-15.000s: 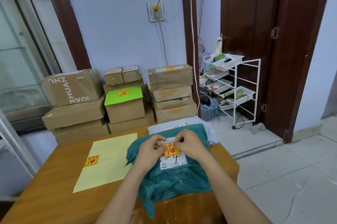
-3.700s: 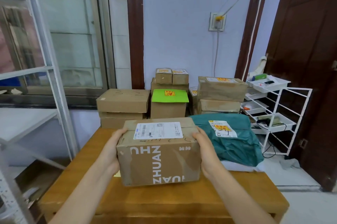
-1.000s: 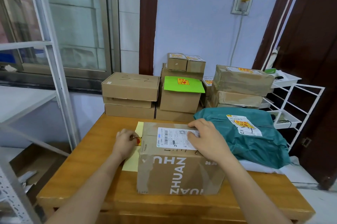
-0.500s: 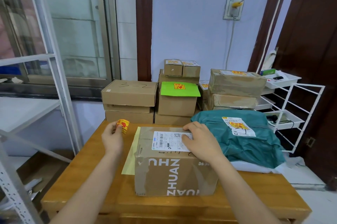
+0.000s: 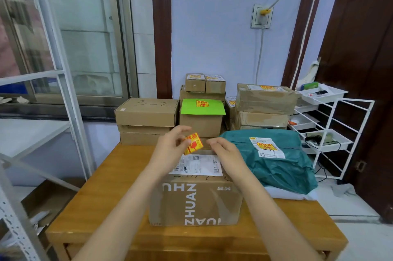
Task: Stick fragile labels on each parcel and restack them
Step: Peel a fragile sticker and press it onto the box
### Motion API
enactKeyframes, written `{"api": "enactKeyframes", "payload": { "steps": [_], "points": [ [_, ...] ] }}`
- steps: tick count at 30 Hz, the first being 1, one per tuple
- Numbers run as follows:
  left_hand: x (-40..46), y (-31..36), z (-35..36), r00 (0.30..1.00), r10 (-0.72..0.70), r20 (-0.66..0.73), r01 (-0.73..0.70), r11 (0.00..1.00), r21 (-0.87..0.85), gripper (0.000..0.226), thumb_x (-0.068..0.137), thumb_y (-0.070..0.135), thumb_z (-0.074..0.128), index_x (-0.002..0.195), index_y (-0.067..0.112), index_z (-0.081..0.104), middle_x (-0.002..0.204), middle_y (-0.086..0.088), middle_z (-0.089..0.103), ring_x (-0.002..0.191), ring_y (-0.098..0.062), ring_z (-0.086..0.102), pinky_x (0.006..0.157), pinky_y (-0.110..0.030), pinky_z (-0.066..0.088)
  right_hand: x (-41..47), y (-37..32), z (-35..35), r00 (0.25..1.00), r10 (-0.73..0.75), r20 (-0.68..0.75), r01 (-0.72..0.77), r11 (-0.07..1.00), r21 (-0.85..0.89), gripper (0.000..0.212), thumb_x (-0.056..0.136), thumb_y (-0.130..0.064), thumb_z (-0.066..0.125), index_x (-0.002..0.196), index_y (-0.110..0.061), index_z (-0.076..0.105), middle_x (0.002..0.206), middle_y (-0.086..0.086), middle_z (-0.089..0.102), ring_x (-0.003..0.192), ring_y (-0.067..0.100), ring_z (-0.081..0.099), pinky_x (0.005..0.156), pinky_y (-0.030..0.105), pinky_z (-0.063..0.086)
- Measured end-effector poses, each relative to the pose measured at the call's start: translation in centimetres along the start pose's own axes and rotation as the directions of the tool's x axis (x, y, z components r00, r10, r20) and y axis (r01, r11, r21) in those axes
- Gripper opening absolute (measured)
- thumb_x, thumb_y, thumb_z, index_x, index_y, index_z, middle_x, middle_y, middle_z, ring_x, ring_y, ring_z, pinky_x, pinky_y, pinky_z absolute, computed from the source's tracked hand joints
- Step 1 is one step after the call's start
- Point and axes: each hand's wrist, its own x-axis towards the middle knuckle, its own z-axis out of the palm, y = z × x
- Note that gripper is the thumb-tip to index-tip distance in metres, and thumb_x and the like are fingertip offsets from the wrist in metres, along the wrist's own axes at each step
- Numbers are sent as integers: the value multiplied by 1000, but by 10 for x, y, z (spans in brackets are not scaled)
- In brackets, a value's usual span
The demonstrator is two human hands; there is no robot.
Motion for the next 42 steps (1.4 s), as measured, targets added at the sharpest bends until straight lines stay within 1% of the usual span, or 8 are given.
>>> {"api": "enactKeyframes", "payload": {
  "steps": [3,5,8,11,18,23,28,42],
  "points": [
    [-1,3,10,994,0,110,-4,999,42,26,93,15,57,115,30,57,82,10,65,73,-1,58,59,-9,39,-1,0,-4,999,33,17,-35,991,132,24,97,-30,49,102,-17,69,102,-2,69,101,13,61,89,29,46],
    [-4,3,13,988,-6,155,-2,998,56,25,94,15,56,113,32,55,85,2,68,62,2,55,56,-8,40,-1,1,-4,999,11,41,-15,994,109,23,95,-33,54,93,-16,70,96,3,70,95,16,63,87,33,47],
    [-4,1,11,982,6,189,-3,1000,-15,26,94,13,56,115,28,56,87,-7,69,54,4,52,55,-11,42,-2,2,-4,997,-31,69,30,999,14,24,92,-29,59,87,-7,68,85,7,65,78,14,57,74,27,44],
    [-6,0,10,976,-10,218,16,1000,-26,27,94,12,57,114,30,55,83,0,68,54,5,51,55,-11,41,-3,3,-5,996,-57,72,57,998,2,22,92,-21,61,80,-3,65,75,6,60,71,12,52,68,24,41],
    [-5,-3,10,978,-67,199,101,980,-169,25,94,13,57,116,25,58,70,8,66,61,1,54,65,-21,43,-4,4,-5,997,-53,57,52,998,30,21,92,-19,60,72,-16,63,69,-7,60,69,6,52,65,19,40],
    [-5,-3,11,991,-97,91,114,971,-208,20,94,9,56,110,18,61,63,6,65,65,-4,57,76,-25,46,-3,4,-6,999,-23,-22,25,997,75,21,94,-15,55,77,-6,63,72,-5,58,70,6,52,65,19,39],
    [-3,-9,9,978,-197,-69,167,939,-301,19,95,4,50,101,16,63,77,-4,67,71,-12,60,75,-27,48,0,5,-8,985,31,-167,0,984,181,26,95,-14,52,69,-14,56,74,0,56,73,11,50,65,22,39],
    [-8,-5,-5,896,-332,-294,141,842,-521,20,95,5,48,88,12,65,76,-3,61,72,-13,55,70,-21,46,1,6,-7,990,27,-139,-9,992,129,20,96,-18,50,89,-12,68,88,-1,64,80,9,52,67,20,39]
  ]
}}
